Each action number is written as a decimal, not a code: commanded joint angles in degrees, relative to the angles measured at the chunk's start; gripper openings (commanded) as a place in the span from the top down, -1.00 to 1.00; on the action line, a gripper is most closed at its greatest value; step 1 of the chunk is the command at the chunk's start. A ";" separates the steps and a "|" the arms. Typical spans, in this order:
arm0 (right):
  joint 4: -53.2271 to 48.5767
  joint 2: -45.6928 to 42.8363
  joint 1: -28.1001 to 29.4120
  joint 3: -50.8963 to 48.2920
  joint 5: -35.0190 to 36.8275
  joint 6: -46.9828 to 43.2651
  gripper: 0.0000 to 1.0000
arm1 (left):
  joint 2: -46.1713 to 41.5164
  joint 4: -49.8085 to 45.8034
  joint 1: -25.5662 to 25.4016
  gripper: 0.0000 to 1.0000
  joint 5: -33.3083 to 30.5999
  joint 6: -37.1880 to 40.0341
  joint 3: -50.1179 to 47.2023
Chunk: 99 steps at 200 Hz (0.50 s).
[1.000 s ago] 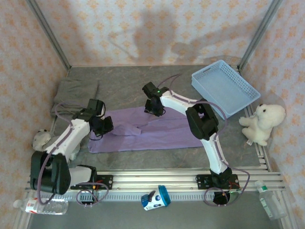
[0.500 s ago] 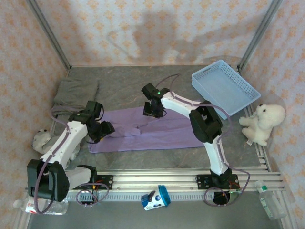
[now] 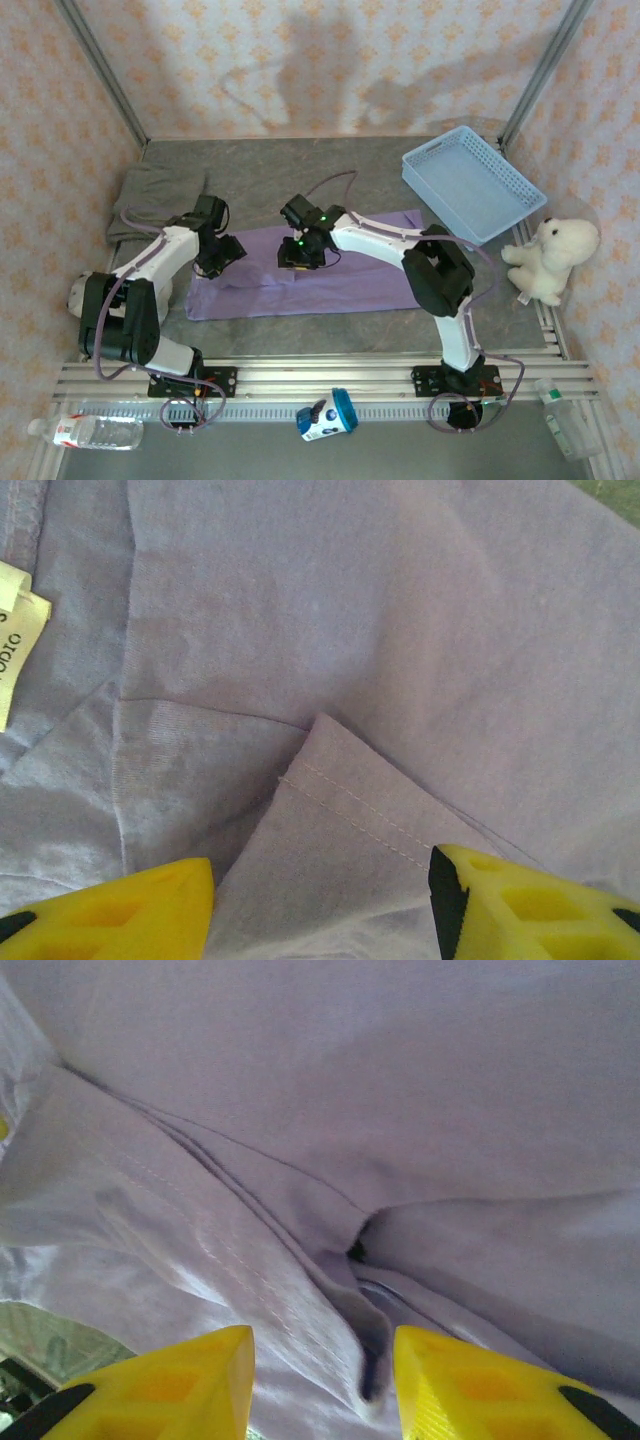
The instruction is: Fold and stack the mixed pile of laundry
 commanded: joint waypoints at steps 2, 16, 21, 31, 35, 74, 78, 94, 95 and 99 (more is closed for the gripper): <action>4.32 2.14 0.95 0.20 -5.37 -0.40 0.20 | -3.00 2.35 0.53 -0.14 1.45 -0.26 -3.17; 5.92 1.86 1.04 -1.40 -7.61 0.12 0.21 | -5.44 3.28 0.53 -0.08 3.61 -0.36 -5.39; 6.42 1.56 1.04 -2.01 -8.54 -0.01 0.22 | -6.38 3.44 0.58 -0.04 4.57 -0.42 -6.17; 7.41 0.71 1.12 -3.45 -10.89 -0.41 0.23 | -8.07 2.83 0.55 0.02 6.40 -0.40 -7.55; 7.84 0.36 1.17 -4.13 -12.01 -0.75 0.24 | -8.80 2.17 0.56 0.05 7.07 -0.42 -7.95; 2.18 -4.80 2.84 -9.24 -17.98 -7.01 0.26 | -20.35 -10.87 0.62 0.18 8.64 2.58 -10.59; 1.79 -5.38 2.87 -10.18 -17.85 -7.15 0.26 | -20.95 -12.45 0.62 0.18 8.07 2.73 -10.68; 0.86 -7.90 2.89 -12.92 -15.54 -7.70 0.26 | -21.69 -16.80 0.79 0.15 4.99 2.68 -10.42; 0.75 -7.98 2.89 -13.01 -15.35 -7.78 0.26 | -21.62 -16.84 0.79 0.14 4.89 2.62 -10.38; 0.11 -8.36 2.89 -12.94 -14.39 -8.00 0.26 | -21.39 -16.82 0.80 0.13 4.48 2.57 -10.23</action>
